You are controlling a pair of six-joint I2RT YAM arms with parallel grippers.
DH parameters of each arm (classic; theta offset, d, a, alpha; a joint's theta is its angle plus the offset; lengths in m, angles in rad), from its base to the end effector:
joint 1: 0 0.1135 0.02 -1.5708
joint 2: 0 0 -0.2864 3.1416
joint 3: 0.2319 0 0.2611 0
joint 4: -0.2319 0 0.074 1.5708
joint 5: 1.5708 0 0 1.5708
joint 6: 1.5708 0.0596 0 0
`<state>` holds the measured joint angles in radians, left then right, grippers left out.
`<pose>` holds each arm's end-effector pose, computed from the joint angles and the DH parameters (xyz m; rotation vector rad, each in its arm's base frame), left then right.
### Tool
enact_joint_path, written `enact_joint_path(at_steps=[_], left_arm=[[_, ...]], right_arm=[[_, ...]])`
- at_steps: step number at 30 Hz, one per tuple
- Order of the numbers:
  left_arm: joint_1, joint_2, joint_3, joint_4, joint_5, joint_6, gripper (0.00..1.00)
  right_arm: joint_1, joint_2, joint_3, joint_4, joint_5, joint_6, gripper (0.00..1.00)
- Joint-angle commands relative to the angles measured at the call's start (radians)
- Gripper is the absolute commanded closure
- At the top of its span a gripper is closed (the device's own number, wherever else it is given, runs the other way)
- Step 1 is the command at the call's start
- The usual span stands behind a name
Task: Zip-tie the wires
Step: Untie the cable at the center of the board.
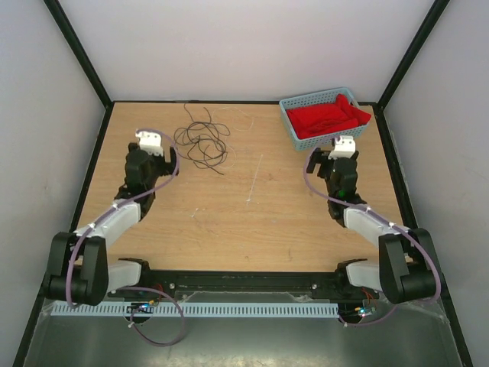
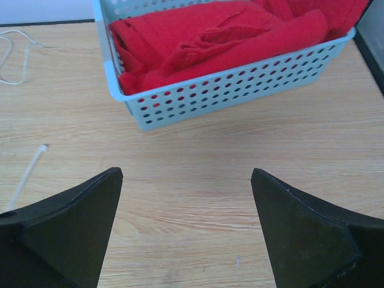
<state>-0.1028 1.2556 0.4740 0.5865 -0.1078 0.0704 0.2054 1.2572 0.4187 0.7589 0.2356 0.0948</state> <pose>0.2837 -0.0228 0.2236 0.0747 1.7637 0.0717 0.2747 0.0430 0.2266 0.0882 1.6459 0.0345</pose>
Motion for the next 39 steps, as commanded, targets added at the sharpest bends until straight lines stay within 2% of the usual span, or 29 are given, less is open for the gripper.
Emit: enact_joint_path(at_steps=[1, 7, 14, 20, 24, 28, 34, 36, 39], left_arm=[[-0.013, -0.022, 0.220, -0.304, 0.144, -0.092, 0.01], [-0.014, 0.218, 0.635, -0.666, 0.285, -0.117, 0.03], [-0.014, 0.462, 0.897, -0.869, 0.449, -0.064, 0.24], [-0.013, 0.572, 0.971, -0.928, 0.527, -0.037, 0.45], [-0.015, 0.618, 0.978, -0.927, 0.473, -0.019, 0.47], [-0.017, 0.673, 1.006, -0.926, 0.474, 0.000, 0.54], [-0.033, 0.762, 1.071, -0.926, 0.437, 0.018, 0.58], [-0.036, 0.784, 1.087, -0.927, 0.429, 0.025, 0.66], [-0.041, 0.783, 1.094, -0.927, 0.431, 0.032, 0.89]], right_arm=[[0.005, -0.003, 0.139, -0.341, -0.091, 0.144, 0.01], [0.007, 0.037, 0.256, -0.534, -0.261, 0.200, 0.01], [0.008, -0.014, 0.264, -0.598, -0.308, 0.191, 0.01], [0.008, -0.043, 0.264, -0.620, -0.313, 0.192, 0.01], [0.008, -0.047, 0.268, -0.622, -0.326, 0.200, 0.01], [0.008, -0.048, 0.271, -0.620, -0.335, 0.211, 0.01], [0.008, -0.046, 0.272, -0.619, -0.341, 0.215, 0.01], [0.008, -0.047, 0.272, -0.620, -0.341, 0.212, 0.01], [0.008, -0.050, 0.277, -0.625, -0.338, 0.209, 0.01]])
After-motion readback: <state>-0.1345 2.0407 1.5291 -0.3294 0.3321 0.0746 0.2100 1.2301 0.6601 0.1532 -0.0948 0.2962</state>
